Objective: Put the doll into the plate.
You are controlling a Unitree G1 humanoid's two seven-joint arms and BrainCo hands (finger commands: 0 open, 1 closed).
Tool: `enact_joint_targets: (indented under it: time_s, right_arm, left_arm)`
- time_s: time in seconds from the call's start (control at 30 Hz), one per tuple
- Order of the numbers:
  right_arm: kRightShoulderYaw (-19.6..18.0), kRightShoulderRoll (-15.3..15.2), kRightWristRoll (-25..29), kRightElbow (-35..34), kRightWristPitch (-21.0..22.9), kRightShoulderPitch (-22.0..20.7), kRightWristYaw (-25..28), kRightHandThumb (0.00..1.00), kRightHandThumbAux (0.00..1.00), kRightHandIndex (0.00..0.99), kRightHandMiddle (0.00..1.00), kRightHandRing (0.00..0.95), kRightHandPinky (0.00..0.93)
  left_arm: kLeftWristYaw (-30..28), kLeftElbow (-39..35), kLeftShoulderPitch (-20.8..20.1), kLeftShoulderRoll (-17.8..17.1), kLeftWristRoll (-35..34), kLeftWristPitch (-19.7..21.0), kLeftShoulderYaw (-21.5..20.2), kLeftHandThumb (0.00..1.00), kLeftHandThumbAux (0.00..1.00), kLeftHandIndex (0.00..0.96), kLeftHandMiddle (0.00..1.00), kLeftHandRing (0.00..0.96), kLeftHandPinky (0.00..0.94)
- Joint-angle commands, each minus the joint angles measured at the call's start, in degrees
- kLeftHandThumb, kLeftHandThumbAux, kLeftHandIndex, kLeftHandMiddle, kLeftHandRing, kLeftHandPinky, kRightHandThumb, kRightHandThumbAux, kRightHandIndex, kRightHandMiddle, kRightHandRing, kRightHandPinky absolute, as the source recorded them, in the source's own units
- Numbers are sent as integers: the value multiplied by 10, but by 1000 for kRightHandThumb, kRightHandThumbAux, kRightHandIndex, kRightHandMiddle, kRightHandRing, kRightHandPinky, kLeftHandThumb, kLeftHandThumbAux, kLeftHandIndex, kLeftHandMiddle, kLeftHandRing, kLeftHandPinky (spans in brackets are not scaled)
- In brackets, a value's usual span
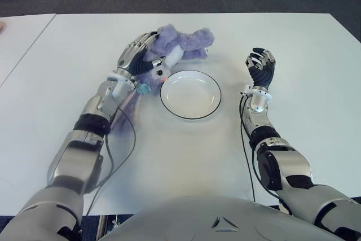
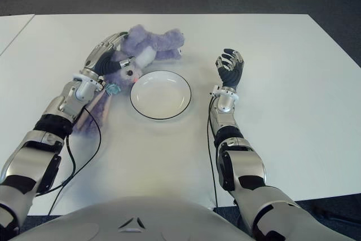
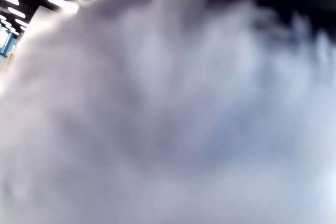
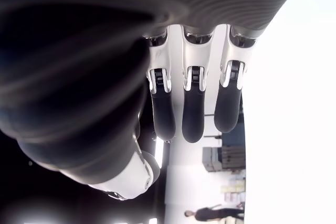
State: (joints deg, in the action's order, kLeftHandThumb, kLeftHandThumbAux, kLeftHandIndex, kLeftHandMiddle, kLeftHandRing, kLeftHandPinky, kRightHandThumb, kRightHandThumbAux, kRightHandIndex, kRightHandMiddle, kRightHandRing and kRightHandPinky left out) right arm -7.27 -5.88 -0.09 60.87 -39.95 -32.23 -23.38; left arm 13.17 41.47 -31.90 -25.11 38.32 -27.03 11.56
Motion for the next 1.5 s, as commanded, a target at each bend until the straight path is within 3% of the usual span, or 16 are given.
enact_joint_targets:
  time_s: [0.03, 0.37, 0.57, 0.73, 0.93, 1.17, 1.37, 1.43, 1.47, 1.5]
  right_arm:
    - [20, 59, -30, 125, 15, 198, -1, 520, 905, 337, 305, 307, 328]
    - [18, 58, -28, 125, 18, 198, 1, 544, 905, 334, 306, 304, 315]
    - [15, 58, -25, 124, 22, 199, 0, 603, 901, 333, 306, 298, 279]
    - [14, 59, -24, 123, 22, 199, -1, 649, 897, 324, 300, 291, 257]
    - [11, 60, -20, 122, 19, 200, 3, 746, 879, 315, 299, 308, 273]
    - [8, 61, -17, 121, 18, 200, 5, 886, 835, 312, 293, 363, 261]
    - [5, 63, -15, 120, 21, 199, 6, 971, 792, 311, 276, 412, 249]
    - [4, 64, -14, 120, 19, 199, 7, 983, 788, 313, 274, 416, 270]
    - [3, 64, -14, 120, 17, 200, 8, 989, 786, 314, 274, 417, 294]
    - [3, 64, -14, 120, 17, 200, 8, 991, 786, 315, 274, 417, 303]
  left_arm:
    - [-19, 72, -9, 3, 27, 35, 46, 346, 362, 98, 0, 0, 0]
    - [-25, 69, -3, -7, 33, 56, 68, 282, 409, 104, 0, 0, 0]
    - [-45, 18, 33, -35, 42, 74, 77, 231, 435, 101, 0, 0, 0]
    - [-94, -70, 99, -63, 25, 88, 71, 213, 468, 96, 0, 0, 0]
    - [-205, -210, 174, -93, -13, 114, 74, 147, 489, 108, 0, 0, 0]
    - [-335, -276, 183, -125, -74, 116, 85, 75, 557, 110, 0, 0, 0]
    - [-414, -331, 178, -151, -79, 144, 93, 63, 569, 230, 27, 0, 32]
    - [-428, -341, 176, -157, -67, 159, 96, 77, 573, 367, 36, 2, 127]
    - [-439, -348, 175, -161, -62, 168, 98, 95, 574, 433, 59, 33, 220]
    - [-447, -354, 173, -163, -59, 174, 99, 102, 574, 456, 68, 44, 254]
